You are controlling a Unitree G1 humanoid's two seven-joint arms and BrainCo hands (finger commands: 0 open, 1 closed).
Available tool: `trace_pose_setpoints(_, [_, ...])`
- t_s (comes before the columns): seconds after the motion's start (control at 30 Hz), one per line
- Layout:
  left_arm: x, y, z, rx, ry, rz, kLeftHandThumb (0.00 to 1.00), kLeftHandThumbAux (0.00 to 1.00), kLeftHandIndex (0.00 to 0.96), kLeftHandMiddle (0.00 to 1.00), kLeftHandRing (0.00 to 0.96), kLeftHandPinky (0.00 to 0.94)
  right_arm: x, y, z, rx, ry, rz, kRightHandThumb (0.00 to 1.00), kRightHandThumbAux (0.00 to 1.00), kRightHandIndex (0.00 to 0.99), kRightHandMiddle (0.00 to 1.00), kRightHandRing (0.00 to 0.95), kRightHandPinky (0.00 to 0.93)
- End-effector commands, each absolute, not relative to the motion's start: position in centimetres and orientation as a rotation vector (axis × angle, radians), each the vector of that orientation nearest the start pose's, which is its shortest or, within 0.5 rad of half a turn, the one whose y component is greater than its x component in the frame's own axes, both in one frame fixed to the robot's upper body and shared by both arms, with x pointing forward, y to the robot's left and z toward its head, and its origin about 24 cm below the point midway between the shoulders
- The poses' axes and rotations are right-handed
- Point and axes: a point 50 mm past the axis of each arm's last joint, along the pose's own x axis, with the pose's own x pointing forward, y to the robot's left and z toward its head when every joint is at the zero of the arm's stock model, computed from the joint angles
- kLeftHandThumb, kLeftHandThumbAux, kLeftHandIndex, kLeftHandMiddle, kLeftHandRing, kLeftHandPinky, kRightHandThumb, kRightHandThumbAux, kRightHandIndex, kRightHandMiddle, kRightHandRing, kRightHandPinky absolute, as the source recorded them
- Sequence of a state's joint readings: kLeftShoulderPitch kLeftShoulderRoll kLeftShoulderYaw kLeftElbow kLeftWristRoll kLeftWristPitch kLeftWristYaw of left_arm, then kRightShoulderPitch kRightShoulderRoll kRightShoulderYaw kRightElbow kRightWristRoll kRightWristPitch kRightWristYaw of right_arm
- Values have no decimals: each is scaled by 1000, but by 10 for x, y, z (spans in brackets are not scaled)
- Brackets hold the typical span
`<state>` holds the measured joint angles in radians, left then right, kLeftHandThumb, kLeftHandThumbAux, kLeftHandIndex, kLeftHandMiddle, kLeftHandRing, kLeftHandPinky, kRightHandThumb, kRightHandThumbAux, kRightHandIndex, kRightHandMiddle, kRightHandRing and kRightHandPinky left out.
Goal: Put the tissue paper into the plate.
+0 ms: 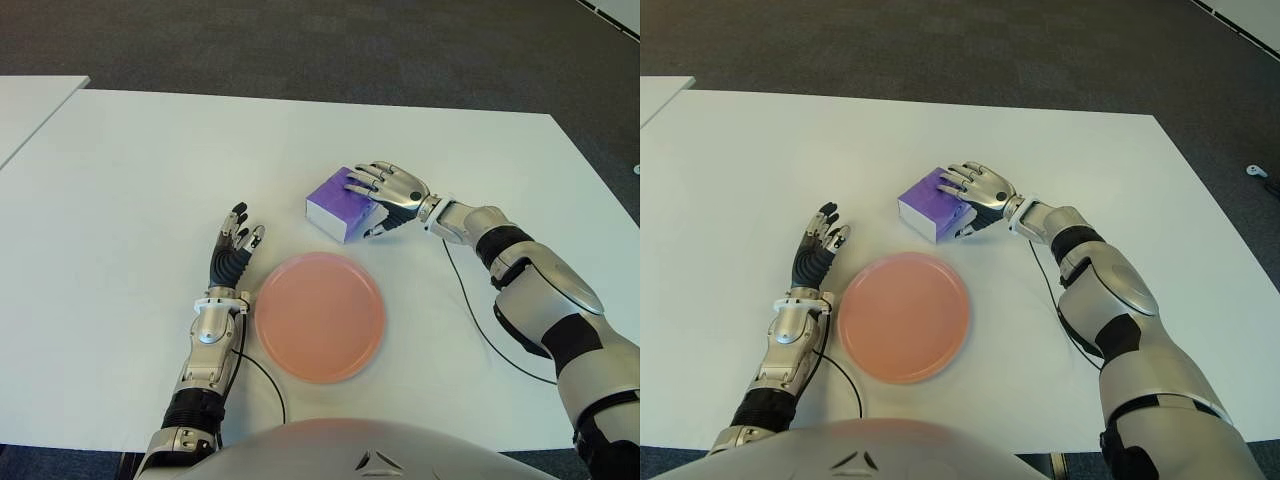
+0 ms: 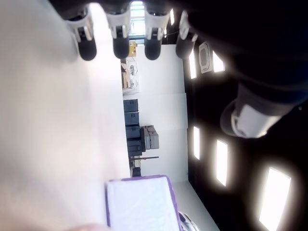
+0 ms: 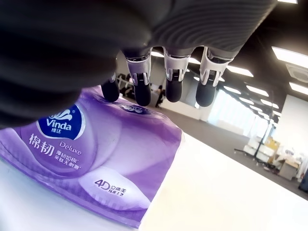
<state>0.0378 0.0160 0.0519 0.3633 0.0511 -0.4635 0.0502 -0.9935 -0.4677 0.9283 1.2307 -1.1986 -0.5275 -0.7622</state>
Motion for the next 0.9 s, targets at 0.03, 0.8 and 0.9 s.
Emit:
trace_pose_setpoints(0.03, [227,168,-11,77,-36,95,0,480,0,0,0,0,367,-149,77,-1864,-780,559,476,299,0,0,0,0])
trace_pose_setpoints(0.8, [223,167,-10,78,-52,97,0,479,0,0,0,0,350,-189,77,-1847,-804,619,503,309,0,0,0,0])
trace_pose_setpoints(0.9, [223,167,-10,78,-53,95,0,477,0,0,0,0,346,-196,78,-1854,-810,642,504,313,0,0,0,0])
